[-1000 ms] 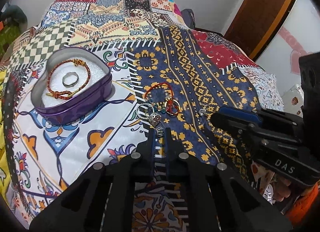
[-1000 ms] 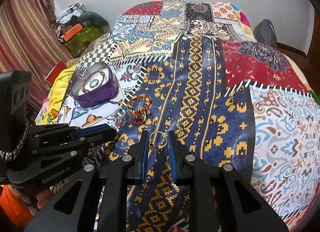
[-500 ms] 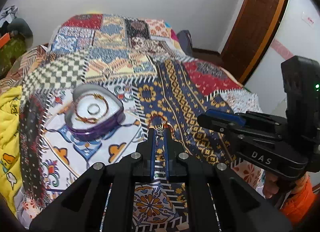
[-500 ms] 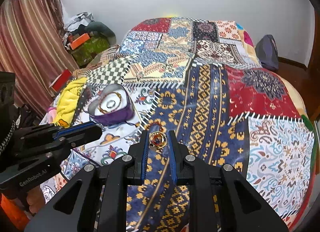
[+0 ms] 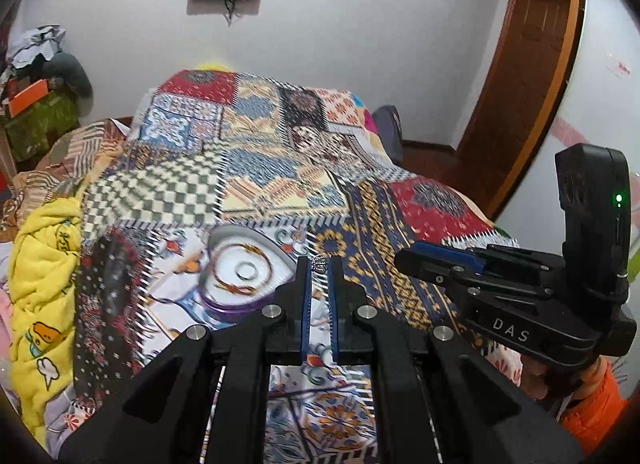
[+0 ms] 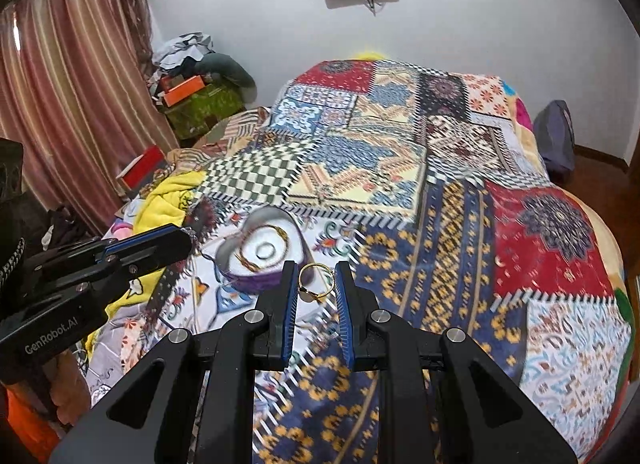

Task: Organize jewelry
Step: 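Carry the ring and chain bracelet over the tin with both grippers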

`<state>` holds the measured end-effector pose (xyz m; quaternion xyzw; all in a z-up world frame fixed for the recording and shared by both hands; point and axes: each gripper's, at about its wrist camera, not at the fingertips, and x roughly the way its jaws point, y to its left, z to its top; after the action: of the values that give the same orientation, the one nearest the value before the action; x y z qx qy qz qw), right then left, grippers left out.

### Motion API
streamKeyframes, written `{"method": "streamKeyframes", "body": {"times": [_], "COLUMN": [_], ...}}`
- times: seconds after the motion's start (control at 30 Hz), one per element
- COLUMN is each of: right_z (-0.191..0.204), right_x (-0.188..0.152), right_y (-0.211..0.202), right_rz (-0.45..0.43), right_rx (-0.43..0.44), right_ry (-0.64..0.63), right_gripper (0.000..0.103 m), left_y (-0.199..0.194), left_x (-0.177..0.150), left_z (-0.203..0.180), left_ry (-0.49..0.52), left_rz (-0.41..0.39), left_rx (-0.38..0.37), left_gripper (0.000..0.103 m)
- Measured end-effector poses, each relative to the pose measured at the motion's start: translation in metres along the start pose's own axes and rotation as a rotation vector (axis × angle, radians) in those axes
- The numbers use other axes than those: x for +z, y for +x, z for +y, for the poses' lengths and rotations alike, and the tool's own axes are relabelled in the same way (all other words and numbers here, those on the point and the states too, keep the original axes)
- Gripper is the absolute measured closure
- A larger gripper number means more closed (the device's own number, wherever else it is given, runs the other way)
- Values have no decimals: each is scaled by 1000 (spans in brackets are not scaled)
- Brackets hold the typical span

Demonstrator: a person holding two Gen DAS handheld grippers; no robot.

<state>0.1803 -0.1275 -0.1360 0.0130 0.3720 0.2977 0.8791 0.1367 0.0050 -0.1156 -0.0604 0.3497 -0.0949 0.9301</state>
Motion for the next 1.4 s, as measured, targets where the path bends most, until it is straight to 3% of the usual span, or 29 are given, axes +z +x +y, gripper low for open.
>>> {"method": "streamKeyframes", "body": {"times": [0.33, 0.57, 0.93, 1.4], "right_z": [24, 33, 28, 25], "right_x": [17, 18, 15, 8], "right_y": [25, 56, 97, 117], "right_rz": [-5, 42, 131, 182], "right_rx": [42, 62, 55, 53], "right_ry": [-55, -80, -105, -125], "right_gripper": [86, 86, 86, 86], "left_y": [-3, 7, 40, 79], "left_x": [12, 16, 12, -2], "left_z": [40, 62, 76, 88], "left_ry": [-39, -59, -71, -101], "left_rz": [-44, -43, 3, 93], "left_rx": [69, 87, 63, 41], "left_gripper": [97, 97, 97, 97]}}
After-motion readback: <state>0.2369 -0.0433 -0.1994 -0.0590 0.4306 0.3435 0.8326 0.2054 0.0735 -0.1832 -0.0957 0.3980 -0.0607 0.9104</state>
